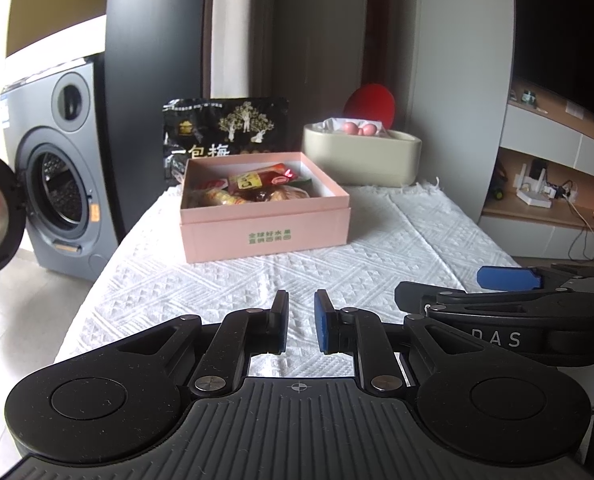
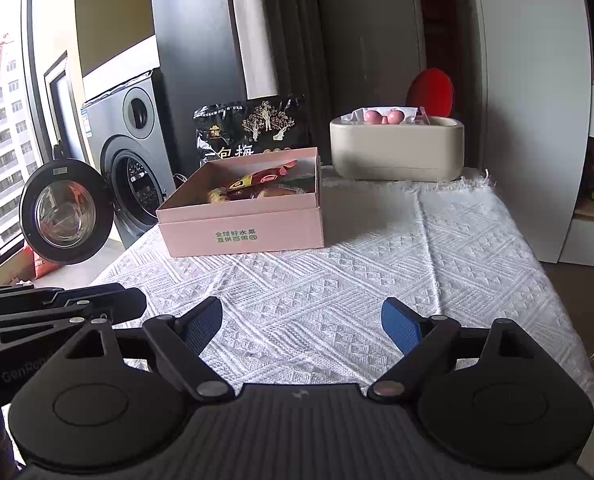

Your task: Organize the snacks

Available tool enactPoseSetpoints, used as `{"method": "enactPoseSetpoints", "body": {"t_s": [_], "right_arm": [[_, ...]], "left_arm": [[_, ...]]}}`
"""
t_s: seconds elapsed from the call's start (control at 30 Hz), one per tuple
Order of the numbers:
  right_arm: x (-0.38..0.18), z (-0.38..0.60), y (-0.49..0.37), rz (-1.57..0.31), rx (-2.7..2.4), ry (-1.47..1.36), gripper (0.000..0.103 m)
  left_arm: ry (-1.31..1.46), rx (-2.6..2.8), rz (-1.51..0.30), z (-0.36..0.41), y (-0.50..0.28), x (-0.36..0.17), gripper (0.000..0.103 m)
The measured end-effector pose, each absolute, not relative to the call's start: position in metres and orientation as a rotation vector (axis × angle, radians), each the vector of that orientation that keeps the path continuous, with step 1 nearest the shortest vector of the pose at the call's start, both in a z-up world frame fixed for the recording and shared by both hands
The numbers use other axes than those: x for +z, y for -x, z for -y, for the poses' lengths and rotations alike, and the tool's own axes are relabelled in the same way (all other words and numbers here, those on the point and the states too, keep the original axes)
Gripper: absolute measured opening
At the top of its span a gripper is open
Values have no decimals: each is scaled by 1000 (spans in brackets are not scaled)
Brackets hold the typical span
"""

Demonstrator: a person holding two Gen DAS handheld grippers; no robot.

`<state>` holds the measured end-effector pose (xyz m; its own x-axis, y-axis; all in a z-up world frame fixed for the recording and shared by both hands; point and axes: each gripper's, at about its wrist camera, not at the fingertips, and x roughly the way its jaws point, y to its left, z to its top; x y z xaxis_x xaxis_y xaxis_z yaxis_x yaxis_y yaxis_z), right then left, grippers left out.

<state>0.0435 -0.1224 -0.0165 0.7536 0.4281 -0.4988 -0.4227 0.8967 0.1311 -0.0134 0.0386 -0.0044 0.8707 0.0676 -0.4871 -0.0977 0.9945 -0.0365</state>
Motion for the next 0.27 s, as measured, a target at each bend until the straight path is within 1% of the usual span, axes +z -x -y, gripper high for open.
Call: {"method": "enactPoseSetpoints", "body": {"t_s": [0.27], "right_arm": [[-23,119,-45,-534,462,31,87]], "left_arm": [[97,74,-530,-47,5,-6,18]]}}
